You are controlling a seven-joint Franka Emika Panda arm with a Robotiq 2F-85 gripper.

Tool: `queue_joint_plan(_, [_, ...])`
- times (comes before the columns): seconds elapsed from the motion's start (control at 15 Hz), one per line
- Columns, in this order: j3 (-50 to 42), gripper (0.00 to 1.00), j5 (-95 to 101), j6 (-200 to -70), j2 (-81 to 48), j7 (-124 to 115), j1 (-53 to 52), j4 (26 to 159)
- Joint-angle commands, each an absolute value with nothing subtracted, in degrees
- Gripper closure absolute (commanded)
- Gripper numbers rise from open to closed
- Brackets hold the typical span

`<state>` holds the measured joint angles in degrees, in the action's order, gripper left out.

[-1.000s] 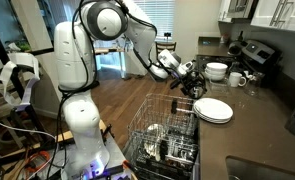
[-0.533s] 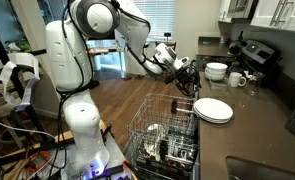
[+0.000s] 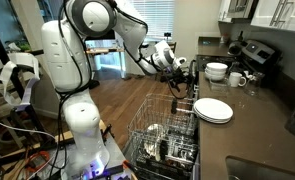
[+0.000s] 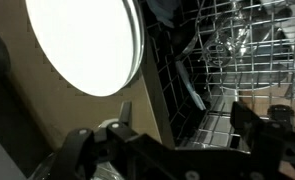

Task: Pick up the white plate from the dishwasher and position it among the white plates on the counter

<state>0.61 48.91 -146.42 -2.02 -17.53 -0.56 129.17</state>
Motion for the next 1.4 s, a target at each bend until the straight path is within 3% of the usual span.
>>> queue_joint_plan(0.0, [0.3, 0.00, 38.1, -148.6, -2.0, -8.5, 0.0, 130.3])
queue_joint_plan(0.47, [-1.0, 0.00, 22.3, -145.1, -4.4, 2.4, 0.5, 128.7])
queue_joint_plan(1.33, [-3.2, 0.00, 14.8, -139.7, -9.9, 8.0, 2.2, 124.2])
